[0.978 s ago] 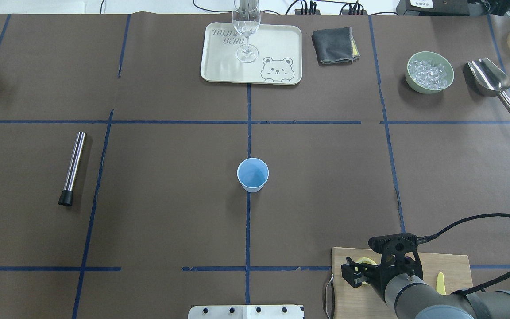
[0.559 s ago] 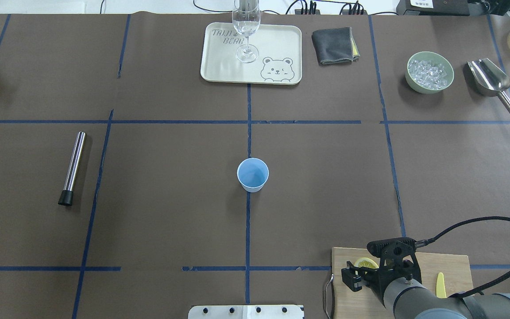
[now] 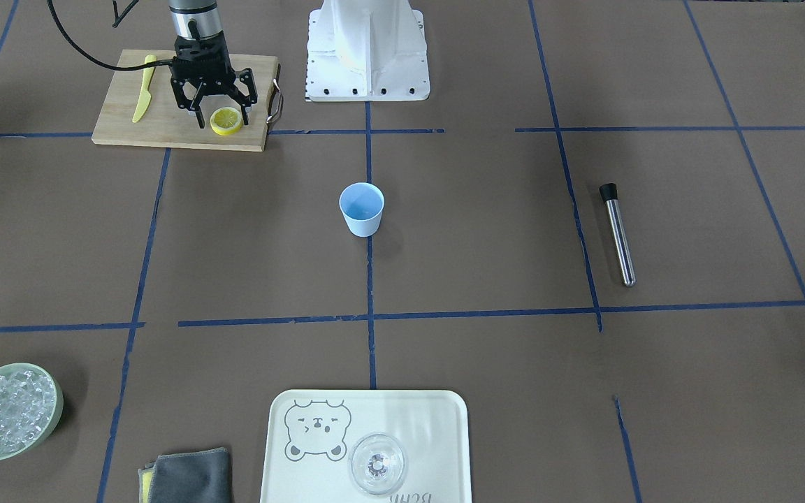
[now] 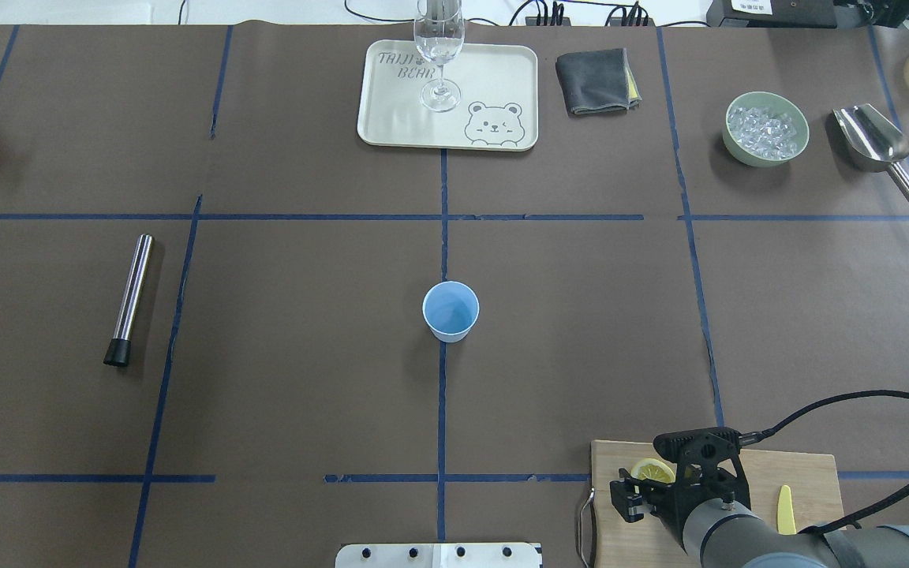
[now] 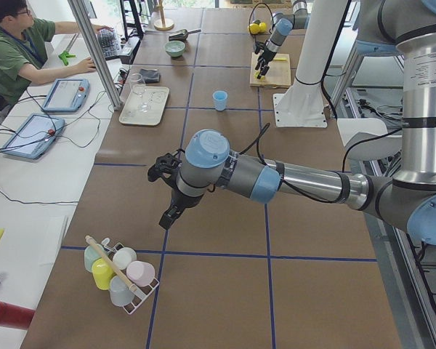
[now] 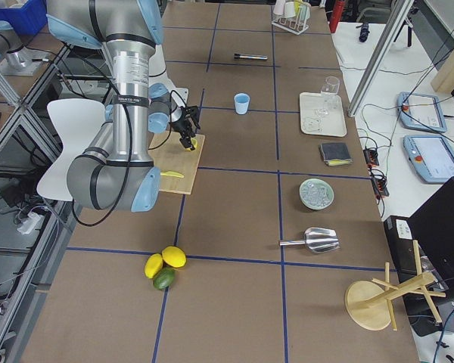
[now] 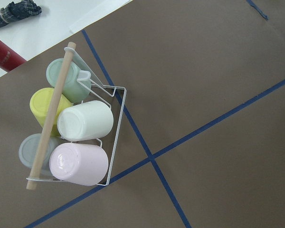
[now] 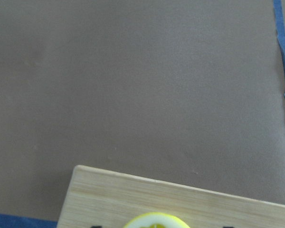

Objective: Squeeze lemon into cup
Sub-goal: 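Close the right gripper on the lemon slice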

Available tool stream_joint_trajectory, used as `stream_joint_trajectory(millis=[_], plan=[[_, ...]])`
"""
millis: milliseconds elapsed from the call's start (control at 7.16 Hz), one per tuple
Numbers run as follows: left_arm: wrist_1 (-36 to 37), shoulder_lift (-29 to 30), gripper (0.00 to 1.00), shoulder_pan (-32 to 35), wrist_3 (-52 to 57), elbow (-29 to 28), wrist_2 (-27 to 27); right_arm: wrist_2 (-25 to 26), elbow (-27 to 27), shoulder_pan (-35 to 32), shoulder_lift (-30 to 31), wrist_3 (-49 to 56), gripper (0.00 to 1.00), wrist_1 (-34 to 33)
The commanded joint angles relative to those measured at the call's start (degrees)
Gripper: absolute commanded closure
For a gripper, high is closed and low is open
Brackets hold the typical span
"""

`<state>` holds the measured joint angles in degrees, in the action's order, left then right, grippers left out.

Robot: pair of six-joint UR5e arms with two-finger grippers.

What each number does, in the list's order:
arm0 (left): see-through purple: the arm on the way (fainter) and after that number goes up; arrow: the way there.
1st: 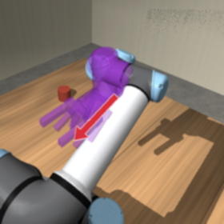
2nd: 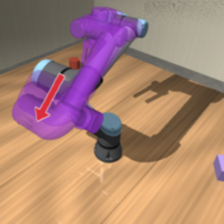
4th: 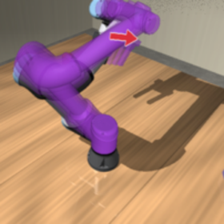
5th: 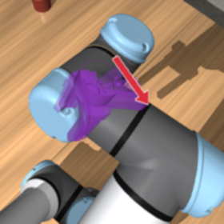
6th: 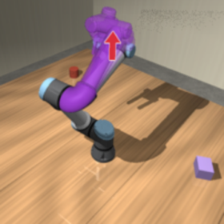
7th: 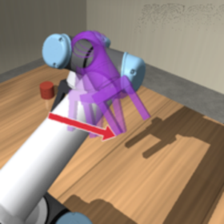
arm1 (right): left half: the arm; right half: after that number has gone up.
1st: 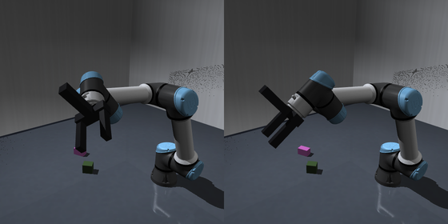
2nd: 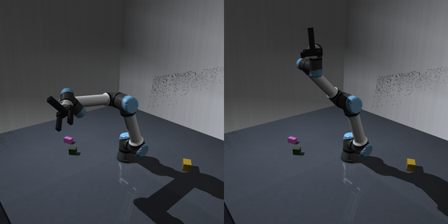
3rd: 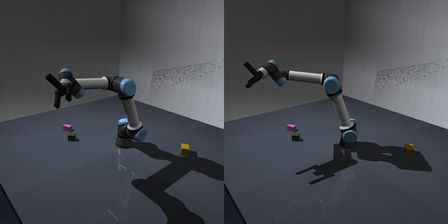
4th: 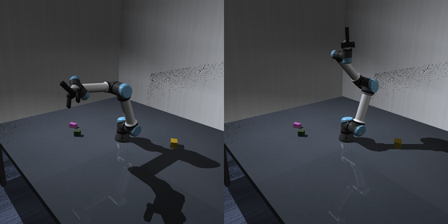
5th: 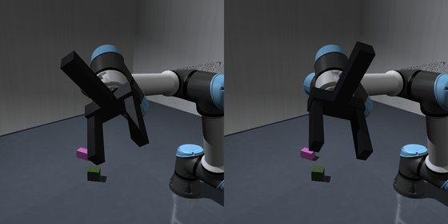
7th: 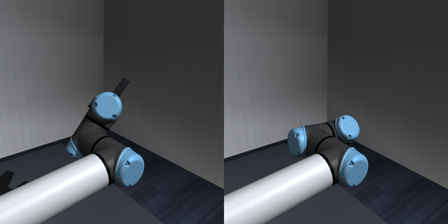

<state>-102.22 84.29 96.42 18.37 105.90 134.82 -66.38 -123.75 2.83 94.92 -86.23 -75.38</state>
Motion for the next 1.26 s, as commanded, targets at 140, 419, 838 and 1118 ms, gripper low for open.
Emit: stream_joint_trajectory(millis=[140, 419, 838, 1118], plan=[[0.00, 0.00, 0.00, 0.09, 0.00, 0.01, 0.00, -0.07, 0.35, 0.07, 0.00, -0.34, 0.18, 0.06], [0.00, 0.00, 0.00, 0.09, 0.00, 0.01, 0.00, -0.24, 0.44, 0.07, 0.00, -0.69, 0.19, 0.23], [0.00, 0.00, 0.00, 0.09, 0.00, 0.10, 0.00, -0.42, 0.44, 0.51, 0.00, -1.93, 0.19, 0.32], [0.00, 0.00, 0.00, 0.09, 0.00, 0.10, 0.00, -0.42, 0.44, 0.60, 0.00, -2.88, 0.40, 0.32]])
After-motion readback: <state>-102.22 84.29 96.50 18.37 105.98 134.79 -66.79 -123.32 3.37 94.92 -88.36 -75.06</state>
